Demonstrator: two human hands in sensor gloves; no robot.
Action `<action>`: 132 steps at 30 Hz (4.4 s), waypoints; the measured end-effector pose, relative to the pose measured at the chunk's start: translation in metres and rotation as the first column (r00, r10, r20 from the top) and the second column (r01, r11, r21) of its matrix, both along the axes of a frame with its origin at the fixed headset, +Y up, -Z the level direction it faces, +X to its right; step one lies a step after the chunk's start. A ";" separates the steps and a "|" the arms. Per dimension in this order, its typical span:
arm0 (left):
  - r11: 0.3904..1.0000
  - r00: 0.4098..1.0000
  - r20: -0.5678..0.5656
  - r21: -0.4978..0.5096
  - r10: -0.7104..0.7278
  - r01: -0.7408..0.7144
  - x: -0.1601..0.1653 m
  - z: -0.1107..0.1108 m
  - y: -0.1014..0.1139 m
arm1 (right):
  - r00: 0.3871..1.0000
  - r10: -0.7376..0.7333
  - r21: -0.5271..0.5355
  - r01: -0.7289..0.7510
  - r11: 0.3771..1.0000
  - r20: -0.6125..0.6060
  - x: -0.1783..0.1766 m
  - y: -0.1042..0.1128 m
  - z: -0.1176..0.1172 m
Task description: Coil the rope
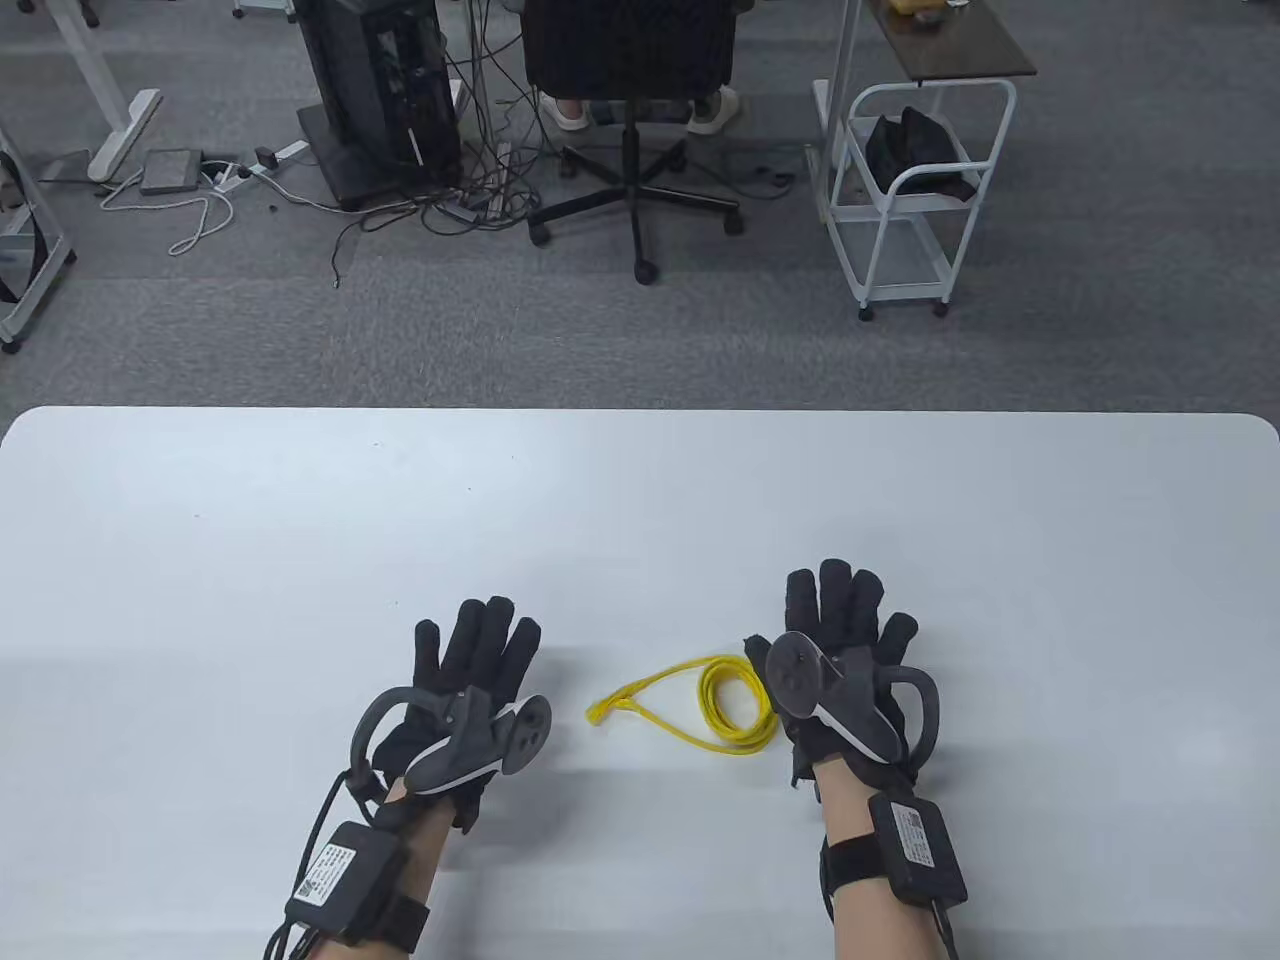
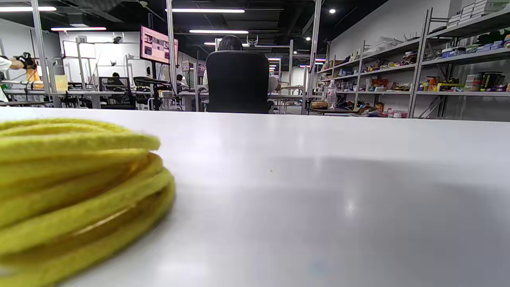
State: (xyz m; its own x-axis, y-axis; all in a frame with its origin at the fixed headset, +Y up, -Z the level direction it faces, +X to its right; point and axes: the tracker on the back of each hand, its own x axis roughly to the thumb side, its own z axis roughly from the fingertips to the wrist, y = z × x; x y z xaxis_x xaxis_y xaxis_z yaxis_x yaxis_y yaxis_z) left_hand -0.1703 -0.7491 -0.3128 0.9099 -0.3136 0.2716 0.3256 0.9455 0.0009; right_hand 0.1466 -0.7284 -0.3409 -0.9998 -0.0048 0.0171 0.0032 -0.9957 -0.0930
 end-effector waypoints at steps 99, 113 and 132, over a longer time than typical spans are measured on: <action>-0.304 -0.219 -0.284 -0.301 0.933 -0.904 -0.021 -0.007 0.011 | 0.470 -0.694 -0.523 0.456 0.720 -0.545 -0.135 -0.001 0.028; -0.586 -0.518 -0.278 -0.321 0.809 -0.744 -0.019 -0.003 0.018 | 0.630 -0.552 -0.561 0.213 0.800 -0.547 -0.139 -0.020 0.024; -0.534 -0.377 -0.392 -0.461 0.839 -0.708 0.003 -0.002 0.015 | 0.746 -0.437 -0.435 0.218 0.874 -0.503 -0.110 -0.015 0.010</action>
State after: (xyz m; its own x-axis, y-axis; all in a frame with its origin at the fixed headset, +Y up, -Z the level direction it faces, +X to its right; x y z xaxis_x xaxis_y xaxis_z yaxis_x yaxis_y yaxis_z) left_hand -0.1672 -0.7341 -0.3143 -0.2832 0.9591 0.0042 -0.7931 -0.2317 -0.5632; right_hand 0.0364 -0.7430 -0.3309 -0.7359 0.4363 0.5178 -0.2737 -0.8911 0.3619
